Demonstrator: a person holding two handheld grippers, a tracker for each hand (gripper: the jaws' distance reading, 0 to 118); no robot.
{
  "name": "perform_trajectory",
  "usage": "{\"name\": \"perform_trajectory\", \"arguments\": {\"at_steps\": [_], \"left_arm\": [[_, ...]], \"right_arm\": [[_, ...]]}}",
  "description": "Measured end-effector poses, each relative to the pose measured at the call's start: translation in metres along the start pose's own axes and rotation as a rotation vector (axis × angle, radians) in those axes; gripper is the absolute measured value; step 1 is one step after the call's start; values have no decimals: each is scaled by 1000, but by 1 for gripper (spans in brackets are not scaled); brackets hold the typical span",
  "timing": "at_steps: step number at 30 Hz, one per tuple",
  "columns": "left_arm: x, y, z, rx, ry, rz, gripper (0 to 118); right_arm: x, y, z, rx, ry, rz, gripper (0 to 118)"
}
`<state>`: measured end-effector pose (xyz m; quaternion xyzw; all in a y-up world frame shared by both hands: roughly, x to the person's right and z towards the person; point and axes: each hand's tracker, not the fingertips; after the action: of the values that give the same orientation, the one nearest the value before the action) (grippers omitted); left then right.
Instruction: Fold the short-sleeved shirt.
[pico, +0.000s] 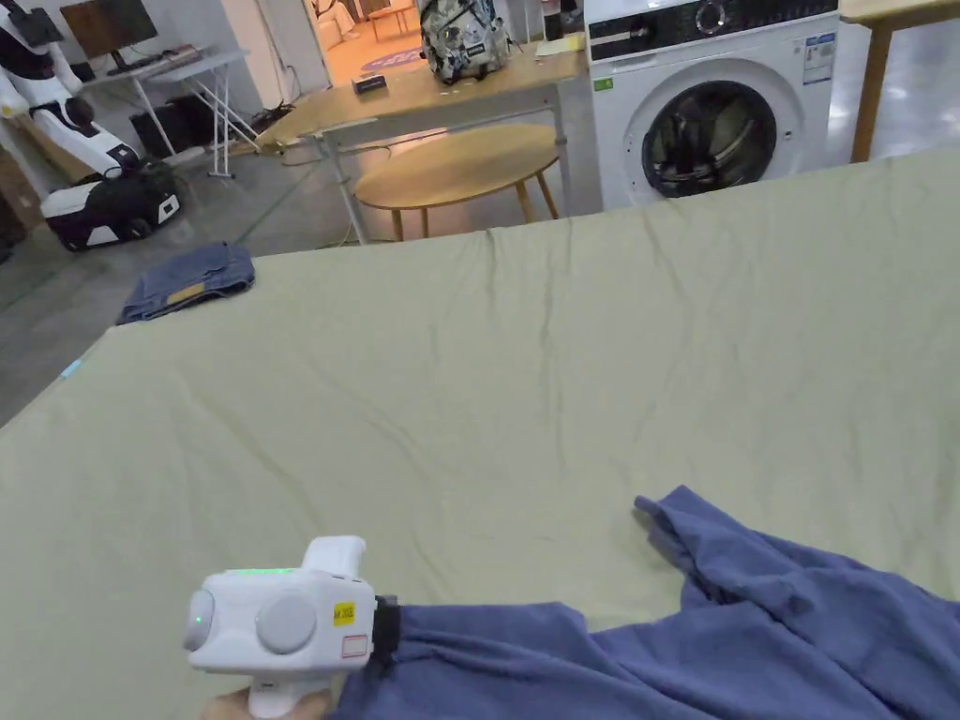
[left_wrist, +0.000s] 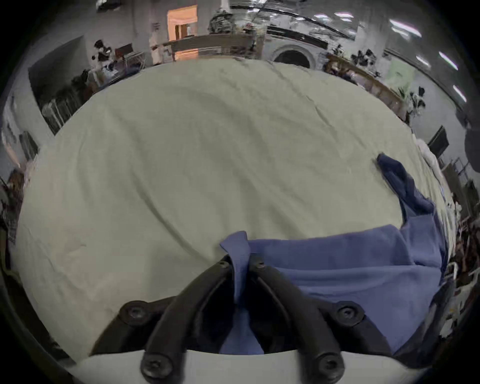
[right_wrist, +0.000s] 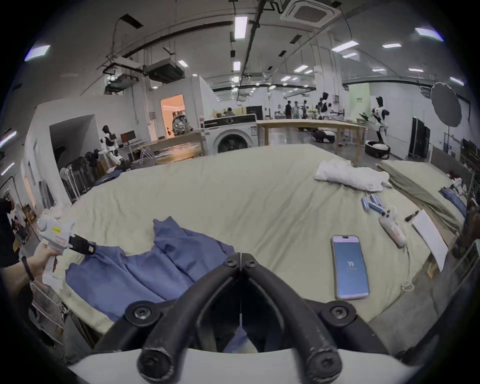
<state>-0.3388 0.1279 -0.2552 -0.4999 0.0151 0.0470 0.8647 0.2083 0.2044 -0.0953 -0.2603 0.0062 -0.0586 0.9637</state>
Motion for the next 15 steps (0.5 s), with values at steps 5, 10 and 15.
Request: {"name": "perform_trajectory", "arguments": {"at_steps": [5, 10, 15], "left_arm": [[16, -6, -9, -42, 22, -83, 3], [21, -7, -4, -59, 26, -97, 3], [17, -11, 1, -47, 17, -87, 3]], "right_arm": [[16, -19, 6, -73, -55, -92, 53], [19, -56, -14, -246, -23, -224, 54], [18, -79, -46, -321, 51, -380, 54]]}}
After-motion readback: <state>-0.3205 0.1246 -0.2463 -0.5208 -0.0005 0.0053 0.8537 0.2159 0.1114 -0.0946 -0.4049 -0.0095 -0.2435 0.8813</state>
